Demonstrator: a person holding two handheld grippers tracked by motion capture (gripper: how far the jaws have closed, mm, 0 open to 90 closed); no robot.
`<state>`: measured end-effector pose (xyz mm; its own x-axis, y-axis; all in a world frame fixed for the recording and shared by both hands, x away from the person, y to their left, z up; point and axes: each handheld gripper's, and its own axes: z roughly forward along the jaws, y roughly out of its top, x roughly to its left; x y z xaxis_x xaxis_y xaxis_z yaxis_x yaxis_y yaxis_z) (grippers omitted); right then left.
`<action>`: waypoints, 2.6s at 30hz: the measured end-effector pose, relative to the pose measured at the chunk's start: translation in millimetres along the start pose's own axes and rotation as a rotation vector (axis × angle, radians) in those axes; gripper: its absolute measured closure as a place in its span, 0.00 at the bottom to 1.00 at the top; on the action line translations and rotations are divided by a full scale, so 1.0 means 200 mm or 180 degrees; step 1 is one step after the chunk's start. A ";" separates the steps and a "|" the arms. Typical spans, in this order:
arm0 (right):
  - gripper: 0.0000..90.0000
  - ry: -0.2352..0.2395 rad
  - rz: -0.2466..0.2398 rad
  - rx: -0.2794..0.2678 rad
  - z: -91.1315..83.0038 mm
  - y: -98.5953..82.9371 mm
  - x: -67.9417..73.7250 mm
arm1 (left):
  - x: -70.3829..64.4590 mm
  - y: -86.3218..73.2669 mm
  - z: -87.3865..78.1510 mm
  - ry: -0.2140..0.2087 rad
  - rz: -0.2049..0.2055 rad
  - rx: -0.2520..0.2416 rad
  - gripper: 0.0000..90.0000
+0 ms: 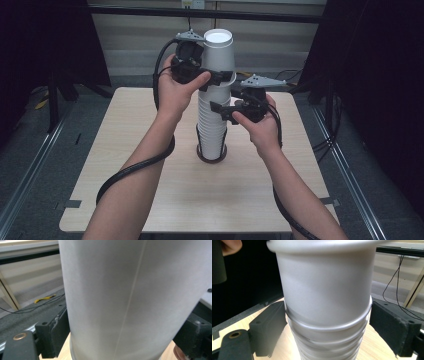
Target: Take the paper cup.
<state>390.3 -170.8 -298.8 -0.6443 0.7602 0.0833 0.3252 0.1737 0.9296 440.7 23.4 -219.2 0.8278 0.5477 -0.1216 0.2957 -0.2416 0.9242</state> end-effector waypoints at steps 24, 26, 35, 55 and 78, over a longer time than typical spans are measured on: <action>0.14 -0.0047 -0.0032 0.0001 0.00 0.00 0.01 | -0.01 0.10 -0.06 0.0054 -0.0028 -0.0102 0.16; 0.15 -0.0049 -0.0033 -0.0001 0.00 -0.01 0.01 | -0.01 0.10 -0.07 0.0065 -0.0031 -0.0135 0.16; 0.15 -0.0055 -0.0023 -0.0009 0.00 -0.01 0.01 | -0.02 0.12 -0.11 0.0067 0.0009 -0.0147 0.16; 0.15 -0.0060 -0.0048 0.0015 0.00 -0.02 0.01 | -0.03 0.11 -0.19 -0.0030 -0.0058 -0.0272 0.16; 0.15 -0.0085 -0.0066 0.0024 0.00 -0.02 0.02 | -0.02 0.10 -0.33 -0.0059 -0.0034 -0.0330 0.17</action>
<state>386.1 -168.1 -301.5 -0.6323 0.7728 0.0544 0.3172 0.1942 0.9283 410.9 68.9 -177.0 0.8338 0.5346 -0.1373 0.2543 -0.1512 0.9552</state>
